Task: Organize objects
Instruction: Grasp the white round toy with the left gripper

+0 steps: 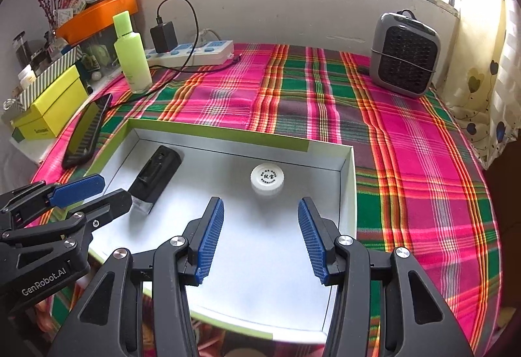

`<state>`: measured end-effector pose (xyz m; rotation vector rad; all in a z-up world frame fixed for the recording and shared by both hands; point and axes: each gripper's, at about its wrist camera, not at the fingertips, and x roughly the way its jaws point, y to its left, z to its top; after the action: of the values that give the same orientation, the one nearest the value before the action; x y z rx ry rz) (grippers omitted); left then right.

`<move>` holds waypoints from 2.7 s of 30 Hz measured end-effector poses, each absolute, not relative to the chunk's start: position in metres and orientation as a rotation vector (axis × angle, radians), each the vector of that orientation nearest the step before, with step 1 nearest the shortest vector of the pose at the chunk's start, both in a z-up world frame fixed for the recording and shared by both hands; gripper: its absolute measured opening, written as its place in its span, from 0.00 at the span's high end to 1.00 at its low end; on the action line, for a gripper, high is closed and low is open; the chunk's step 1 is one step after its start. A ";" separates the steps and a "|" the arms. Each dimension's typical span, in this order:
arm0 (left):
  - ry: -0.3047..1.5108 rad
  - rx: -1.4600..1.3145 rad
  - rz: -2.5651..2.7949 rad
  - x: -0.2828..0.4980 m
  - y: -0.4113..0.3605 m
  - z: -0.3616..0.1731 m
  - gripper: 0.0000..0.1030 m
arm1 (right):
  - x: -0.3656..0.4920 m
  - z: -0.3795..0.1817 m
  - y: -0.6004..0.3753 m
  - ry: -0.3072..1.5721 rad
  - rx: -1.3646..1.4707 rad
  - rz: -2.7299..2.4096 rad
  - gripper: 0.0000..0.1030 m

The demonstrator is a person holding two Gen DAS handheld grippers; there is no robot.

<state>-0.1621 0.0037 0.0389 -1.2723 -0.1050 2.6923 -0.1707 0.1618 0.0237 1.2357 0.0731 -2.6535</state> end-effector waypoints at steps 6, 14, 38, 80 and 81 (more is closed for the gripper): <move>-0.116 -1.239 2.707 -0.144 0.000 0.046 0.57 | -0.150 0.031 0.162 0.049 1.200 -2.659 0.53; -0.147 -1.205 2.727 -0.118 -0.010 0.051 0.57 | -0.123 0.038 0.157 0.047 1.151 -2.649 0.53; -0.243 -1.239 2.739 -0.056 -0.052 0.022 0.56 | -0.064 0.011 0.113 0.138 1.104 -2.473 0.53; -0.150 -1.299 2.724 -0.090 -0.051 0.005 0.54 | -0.064 -0.006 0.091 0.296 1.099 -2.303 0.53; -0.151 -1.299 2.725 -0.090 -0.051 0.005 0.54 | -0.065 -0.006 0.091 0.293 1.101 -2.308 0.53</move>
<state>-0.0899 -0.0510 0.0050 -1.2992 -0.1507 2.7247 -0.0646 0.0910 -0.0058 1.1007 0.2934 -2.3077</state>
